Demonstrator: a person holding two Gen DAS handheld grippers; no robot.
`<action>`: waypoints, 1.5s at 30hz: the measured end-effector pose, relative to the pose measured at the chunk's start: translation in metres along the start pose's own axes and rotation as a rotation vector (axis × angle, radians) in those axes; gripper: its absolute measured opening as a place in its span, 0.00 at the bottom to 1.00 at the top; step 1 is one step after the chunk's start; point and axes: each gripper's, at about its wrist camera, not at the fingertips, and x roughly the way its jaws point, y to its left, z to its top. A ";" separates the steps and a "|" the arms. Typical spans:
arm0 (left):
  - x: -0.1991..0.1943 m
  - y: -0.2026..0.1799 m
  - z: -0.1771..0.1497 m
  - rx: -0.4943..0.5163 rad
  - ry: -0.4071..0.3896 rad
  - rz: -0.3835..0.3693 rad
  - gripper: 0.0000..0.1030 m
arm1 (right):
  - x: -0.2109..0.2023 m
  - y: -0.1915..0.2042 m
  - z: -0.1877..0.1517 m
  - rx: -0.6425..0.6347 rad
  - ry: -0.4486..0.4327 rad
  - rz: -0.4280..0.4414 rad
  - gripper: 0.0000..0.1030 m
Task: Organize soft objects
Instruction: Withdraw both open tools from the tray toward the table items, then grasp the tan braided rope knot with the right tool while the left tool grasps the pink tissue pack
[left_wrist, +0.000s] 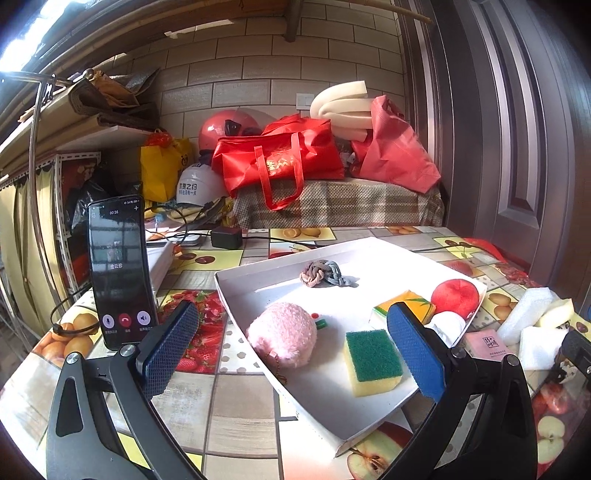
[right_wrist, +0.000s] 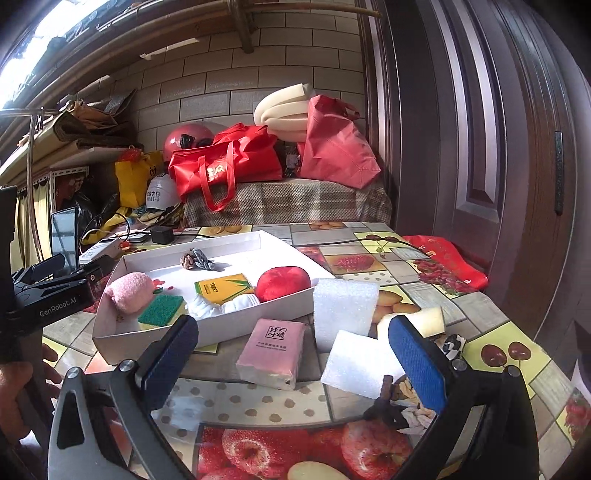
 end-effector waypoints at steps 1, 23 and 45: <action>-0.002 -0.002 0.000 0.007 -0.004 -0.007 1.00 | -0.004 -0.010 -0.002 0.006 0.007 -0.011 1.00; -0.002 -0.133 -0.027 0.329 0.308 -0.386 1.00 | 0.056 -0.066 -0.033 -0.017 0.526 -0.002 0.49; 0.068 -0.200 -0.036 0.260 0.551 -0.340 0.51 | 0.023 -0.115 -0.035 0.239 0.448 0.113 0.21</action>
